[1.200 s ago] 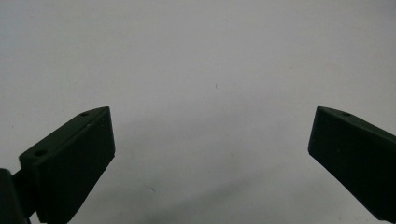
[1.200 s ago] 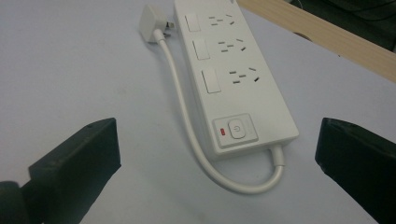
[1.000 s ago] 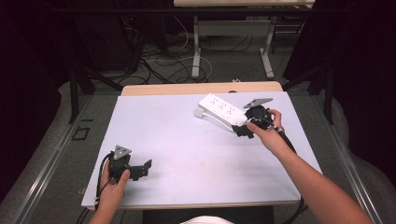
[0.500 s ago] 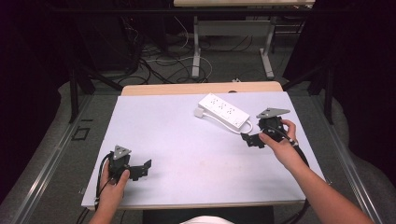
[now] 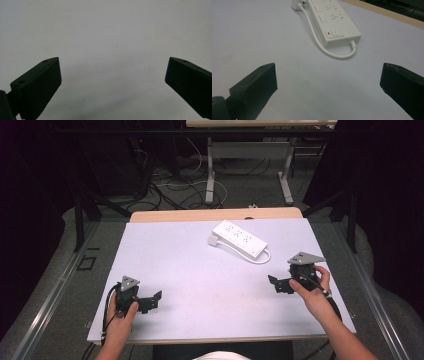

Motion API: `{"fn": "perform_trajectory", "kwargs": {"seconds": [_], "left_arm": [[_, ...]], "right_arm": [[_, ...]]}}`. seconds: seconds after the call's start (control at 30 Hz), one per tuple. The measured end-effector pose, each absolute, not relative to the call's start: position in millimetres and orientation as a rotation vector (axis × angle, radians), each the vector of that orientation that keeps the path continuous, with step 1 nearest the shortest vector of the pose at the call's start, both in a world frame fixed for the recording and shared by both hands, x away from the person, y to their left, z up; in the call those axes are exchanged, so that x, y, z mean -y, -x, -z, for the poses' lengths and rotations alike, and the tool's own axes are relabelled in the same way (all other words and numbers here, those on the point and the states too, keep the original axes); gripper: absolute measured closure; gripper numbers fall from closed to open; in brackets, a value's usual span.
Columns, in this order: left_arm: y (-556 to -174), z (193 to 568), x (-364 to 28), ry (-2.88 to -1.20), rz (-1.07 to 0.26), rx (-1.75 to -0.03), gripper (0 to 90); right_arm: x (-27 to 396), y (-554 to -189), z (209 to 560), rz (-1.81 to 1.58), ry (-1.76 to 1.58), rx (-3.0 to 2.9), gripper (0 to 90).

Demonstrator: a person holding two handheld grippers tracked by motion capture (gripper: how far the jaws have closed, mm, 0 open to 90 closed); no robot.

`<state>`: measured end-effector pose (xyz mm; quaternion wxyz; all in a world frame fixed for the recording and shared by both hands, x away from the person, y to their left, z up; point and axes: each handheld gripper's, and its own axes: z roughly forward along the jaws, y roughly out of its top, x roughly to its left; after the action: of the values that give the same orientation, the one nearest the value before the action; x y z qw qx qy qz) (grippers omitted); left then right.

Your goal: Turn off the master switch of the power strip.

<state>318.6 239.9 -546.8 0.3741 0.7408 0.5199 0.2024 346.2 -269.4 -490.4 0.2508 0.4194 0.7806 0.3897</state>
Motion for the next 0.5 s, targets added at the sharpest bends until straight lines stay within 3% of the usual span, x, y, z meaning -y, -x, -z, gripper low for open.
{"fn": "perform_trajectory", "kwargs": {"seconds": [0.5], "left_arm": [[-318,546,-240,-1.885,-0.510,-1.344,0.9]], "right_arm": [[288,-321,512,-0.963,-1.283,-2.146,0.0]]}}
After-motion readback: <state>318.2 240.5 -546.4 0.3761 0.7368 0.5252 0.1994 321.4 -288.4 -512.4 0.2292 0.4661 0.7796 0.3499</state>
